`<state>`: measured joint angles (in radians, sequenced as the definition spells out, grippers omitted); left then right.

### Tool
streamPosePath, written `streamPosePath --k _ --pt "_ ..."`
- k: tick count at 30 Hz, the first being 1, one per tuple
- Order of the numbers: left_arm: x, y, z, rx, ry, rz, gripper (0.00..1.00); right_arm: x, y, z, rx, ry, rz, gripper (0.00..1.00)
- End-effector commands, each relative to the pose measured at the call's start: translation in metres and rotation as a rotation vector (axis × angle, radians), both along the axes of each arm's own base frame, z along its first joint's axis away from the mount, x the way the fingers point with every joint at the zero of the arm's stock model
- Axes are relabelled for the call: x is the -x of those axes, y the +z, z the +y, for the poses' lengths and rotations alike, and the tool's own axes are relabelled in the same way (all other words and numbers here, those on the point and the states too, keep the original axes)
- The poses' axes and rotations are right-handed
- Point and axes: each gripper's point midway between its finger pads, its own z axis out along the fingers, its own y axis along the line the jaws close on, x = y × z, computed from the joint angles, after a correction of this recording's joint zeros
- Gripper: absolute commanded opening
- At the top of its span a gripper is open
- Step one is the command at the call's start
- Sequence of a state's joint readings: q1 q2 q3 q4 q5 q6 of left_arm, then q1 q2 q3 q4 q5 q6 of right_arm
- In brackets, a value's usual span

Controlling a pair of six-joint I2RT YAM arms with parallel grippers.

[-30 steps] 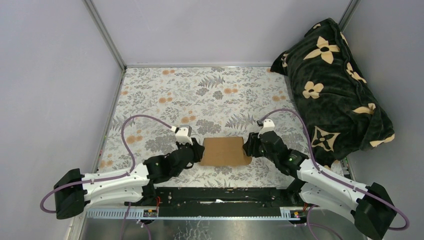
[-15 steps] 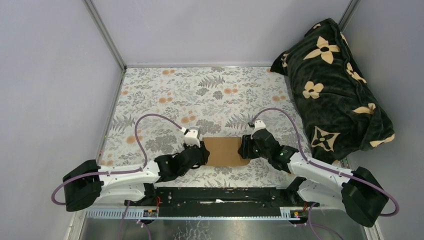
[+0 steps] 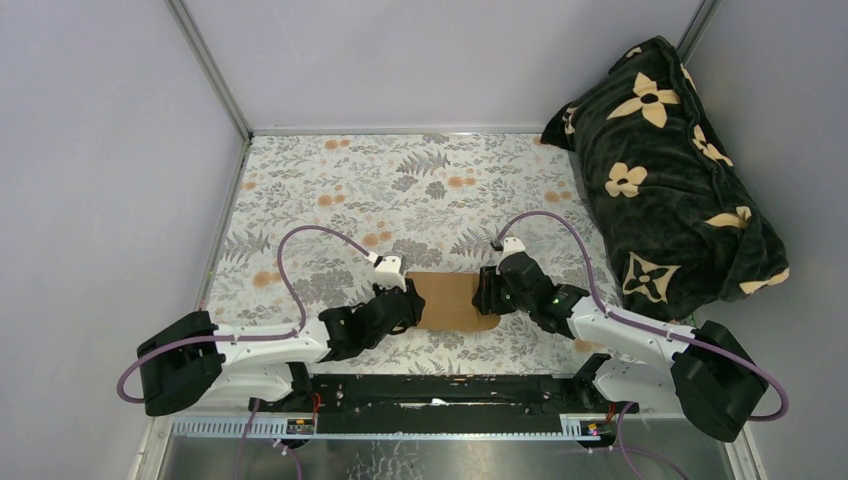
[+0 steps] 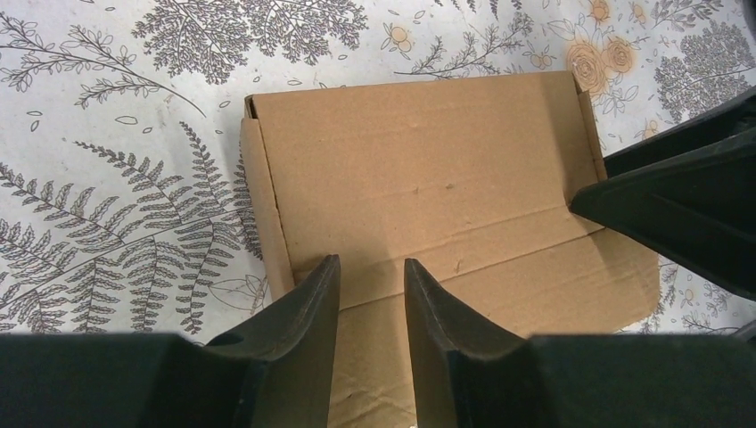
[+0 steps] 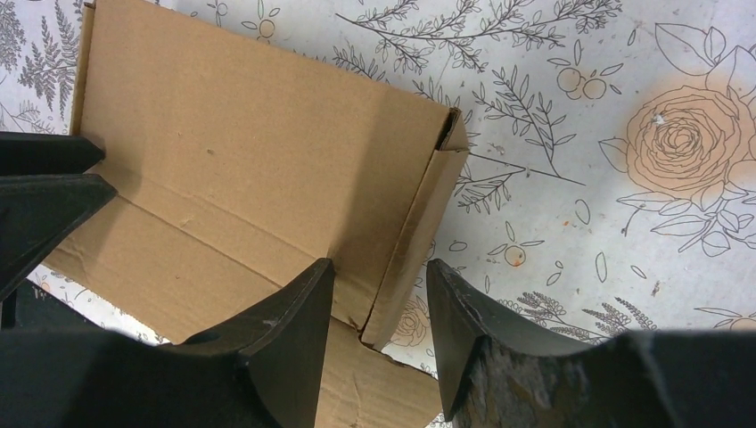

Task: Fold the paper box
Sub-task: Close the paper box at the center of the board.

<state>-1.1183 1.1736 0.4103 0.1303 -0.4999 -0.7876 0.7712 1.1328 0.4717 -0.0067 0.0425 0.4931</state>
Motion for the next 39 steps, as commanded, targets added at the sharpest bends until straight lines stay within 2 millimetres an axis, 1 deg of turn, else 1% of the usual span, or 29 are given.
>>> streamPosePath --k 1,3,6,8,10,11,13,18,20,24,30,34,38,39 --pt "0.005 0.002 0.002 0.007 -0.016 0.022 0.39 0.012 -0.017 -0.013 0.074 0.009 0.066 0.5" --pt "0.004 0.016 0.004 0.02 -0.01 -0.001 0.41 0.013 -0.017 -0.013 0.071 0.008 0.066 0.5" --pt "0.002 0.039 0.015 0.035 0.013 -0.039 0.42 0.013 -0.016 -0.013 0.07 0.007 0.066 0.5" --pt "0.002 0.049 0.025 0.046 0.03 -0.053 0.43 0.013 -0.015 -0.013 0.07 0.008 0.066 0.5" --pt "0.002 0.053 0.034 0.06 0.044 -0.058 0.45 0.013 -0.015 -0.012 0.067 0.01 0.066 0.5" --pt "0.003 0.052 0.038 0.063 0.049 -0.054 0.46 0.013 -0.014 -0.011 0.061 0.01 0.067 0.5" --pt "0.003 0.041 0.045 0.059 0.051 -0.033 0.46 0.014 -0.014 -0.01 0.049 0.01 0.07 0.5" --pt "0.005 0.016 0.04 0.072 0.026 0.007 0.42 0.015 -0.014 -0.006 0.023 0.014 0.077 0.49" --pt "0.005 0.007 0.039 0.062 0.025 0.018 0.42 0.014 -0.013 -0.005 0.018 0.014 0.074 0.48" --pt "0.006 0.004 0.033 0.106 0.004 0.014 0.41 0.014 -0.013 -0.004 0.01 0.011 0.07 0.45" --pt "0.008 0.004 0.031 0.133 -0.018 0.009 0.41 0.014 -0.014 -0.004 0.018 0.011 0.077 0.45" --pt "0.009 0.001 0.027 0.155 -0.039 0.01 0.41 0.018 -0.015 0.0 -0.001 0.028 0.094 0.49" --pt "0.009 0.001 0.024 0.162 -0.053 0.009 0.42 0.022 -0.017 0.001 -0.028 0.028 0.106 0.5" --pt "0.009 0.001 0.023 0.165 -0.057 0.007 0.42 0.02 -0.015 0.004 -0.047 0.029 0.095 0.51"
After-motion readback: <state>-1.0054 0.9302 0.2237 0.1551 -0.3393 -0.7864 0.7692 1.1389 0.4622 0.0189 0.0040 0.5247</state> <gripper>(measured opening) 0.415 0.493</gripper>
